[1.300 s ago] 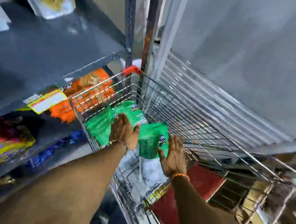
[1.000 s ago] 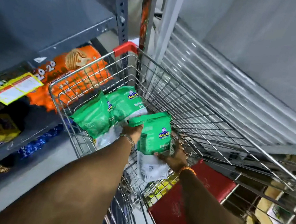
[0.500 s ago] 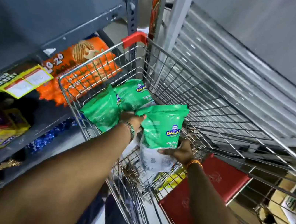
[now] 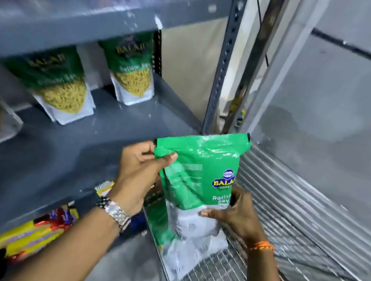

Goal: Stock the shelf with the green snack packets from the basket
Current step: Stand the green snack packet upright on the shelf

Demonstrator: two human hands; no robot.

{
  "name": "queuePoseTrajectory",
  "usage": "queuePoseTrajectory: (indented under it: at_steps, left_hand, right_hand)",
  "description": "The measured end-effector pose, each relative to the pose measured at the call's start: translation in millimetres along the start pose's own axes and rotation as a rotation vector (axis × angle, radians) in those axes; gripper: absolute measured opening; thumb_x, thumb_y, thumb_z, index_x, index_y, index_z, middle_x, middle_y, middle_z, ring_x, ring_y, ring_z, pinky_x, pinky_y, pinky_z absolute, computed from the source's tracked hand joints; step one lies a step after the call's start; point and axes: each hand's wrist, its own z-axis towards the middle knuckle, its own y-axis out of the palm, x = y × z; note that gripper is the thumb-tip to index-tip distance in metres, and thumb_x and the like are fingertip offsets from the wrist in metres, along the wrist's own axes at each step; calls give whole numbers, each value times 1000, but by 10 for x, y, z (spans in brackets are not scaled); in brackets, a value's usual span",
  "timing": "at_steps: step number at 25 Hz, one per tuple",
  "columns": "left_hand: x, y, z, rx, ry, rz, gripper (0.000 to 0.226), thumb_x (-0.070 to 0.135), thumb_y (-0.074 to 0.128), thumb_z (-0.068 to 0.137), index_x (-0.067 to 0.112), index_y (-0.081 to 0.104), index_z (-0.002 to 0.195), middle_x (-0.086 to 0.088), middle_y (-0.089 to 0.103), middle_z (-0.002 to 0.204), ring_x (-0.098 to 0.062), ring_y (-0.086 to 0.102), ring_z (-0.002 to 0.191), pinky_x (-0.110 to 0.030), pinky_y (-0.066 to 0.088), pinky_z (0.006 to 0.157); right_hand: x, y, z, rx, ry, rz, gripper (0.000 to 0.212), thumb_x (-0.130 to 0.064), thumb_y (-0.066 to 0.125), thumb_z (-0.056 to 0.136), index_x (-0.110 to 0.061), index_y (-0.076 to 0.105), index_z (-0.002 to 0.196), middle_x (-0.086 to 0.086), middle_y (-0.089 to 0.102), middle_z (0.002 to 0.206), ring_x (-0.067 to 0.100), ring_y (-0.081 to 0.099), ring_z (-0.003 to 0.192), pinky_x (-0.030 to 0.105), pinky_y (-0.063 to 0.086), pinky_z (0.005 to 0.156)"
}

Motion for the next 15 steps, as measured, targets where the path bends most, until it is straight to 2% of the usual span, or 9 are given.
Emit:
queuePoseTrajectory:
  at_steps: [3,5,6,7,9,11,15]
  left_hand:
    - [554,-198,178,29,106,-51,14,-1,70,83,12,68,81,0,77,70,-10,73,61,-24,60,58]
    - [762,-301,307,39,154,-44,14,1,70,84,14,68,81,3,77,68,-6,72,60,-19,57,53]
    - [820,-363,389,81,172,-45,15,1,70,84,15,67,80,5,77,67,-5,71,59,-17,55,51]
    - [855,-425,481,125,186,-53,17,1,70,84,16,66,78,7,76,65,-3,70,57,-16,54,50]
    - [952,-523,697,205,227,-43,20,1,70,84,17,63,76,10,74,62,0,69,55,-14,52,48]
    - [982,-602,904,251,255,-33,22,0,70,84,18,60,75,9,73,63,3,68,54,-14,53,49]
    - [929,-677,1216,294,239,-6,21,8,72,84,19,56,76,7,67,77,-5,64,68,-19,50,63]
  right_hand:
    - [-638,207,499,-22,-126,5,45,12,90,56,-13,72,88,-4,78,89,-6,73,80,9,55,73]
    - [-894,334,840,-71,-190,-33,51,9,91,57,-20,68,92,-15,72,95,-17,69,82,1,50,74]
    - [-975,401,1021,-90,-211,-52,51,10,91,58,-19,68,94,-15,71,96,-19,68,83,0,49,75]
    - [-1000,460,1207,-108,-226,-60,49,11,91,58,-14,71,95,-10,74,97,-16,69,84,2,51,76]
    - [-1014,562,1588,-126,-280,-84,53,9,92,56,1,73,105,8,78,105,6,74,99,20,58,86]
    - [-993,663,1882,-132,-305,-87,60,8,93,56,5,71,111,17,76,114,23,72,110,35,60,92]
    - [-877,807,2214,-122,-291,-69,62,10,91,59,6,68,116,18,74,117,24,73,108,33,59,92]
